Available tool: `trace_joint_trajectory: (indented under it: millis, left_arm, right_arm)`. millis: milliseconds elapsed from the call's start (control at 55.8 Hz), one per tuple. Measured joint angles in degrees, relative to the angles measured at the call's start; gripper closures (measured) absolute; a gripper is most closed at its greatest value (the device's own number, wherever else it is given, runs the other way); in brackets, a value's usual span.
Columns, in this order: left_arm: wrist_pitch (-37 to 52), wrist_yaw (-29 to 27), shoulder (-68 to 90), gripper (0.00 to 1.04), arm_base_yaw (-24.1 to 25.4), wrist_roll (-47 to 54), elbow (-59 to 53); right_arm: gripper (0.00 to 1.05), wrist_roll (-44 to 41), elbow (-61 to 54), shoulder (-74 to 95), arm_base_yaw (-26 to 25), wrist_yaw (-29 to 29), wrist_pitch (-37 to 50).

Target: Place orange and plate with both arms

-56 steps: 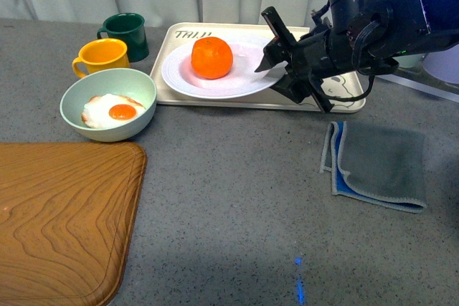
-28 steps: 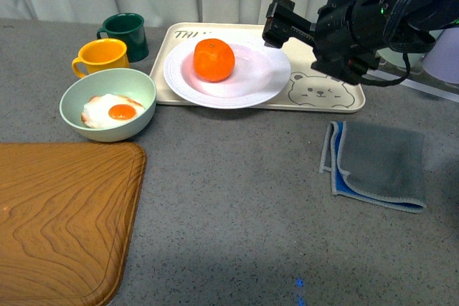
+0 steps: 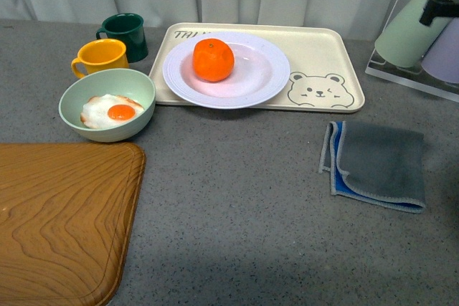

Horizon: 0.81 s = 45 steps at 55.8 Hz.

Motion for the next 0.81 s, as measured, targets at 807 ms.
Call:
trace_joint_trajectory:
  millis: [807]
  left_arm:
    - [0.0, 0.0, 0.0, 0.07, 0.0, 0.0, 0.0]
  right_arm:
    - [1.04, -0.3, -25.2, -46.5, -9.6, -9.8, -21.4]
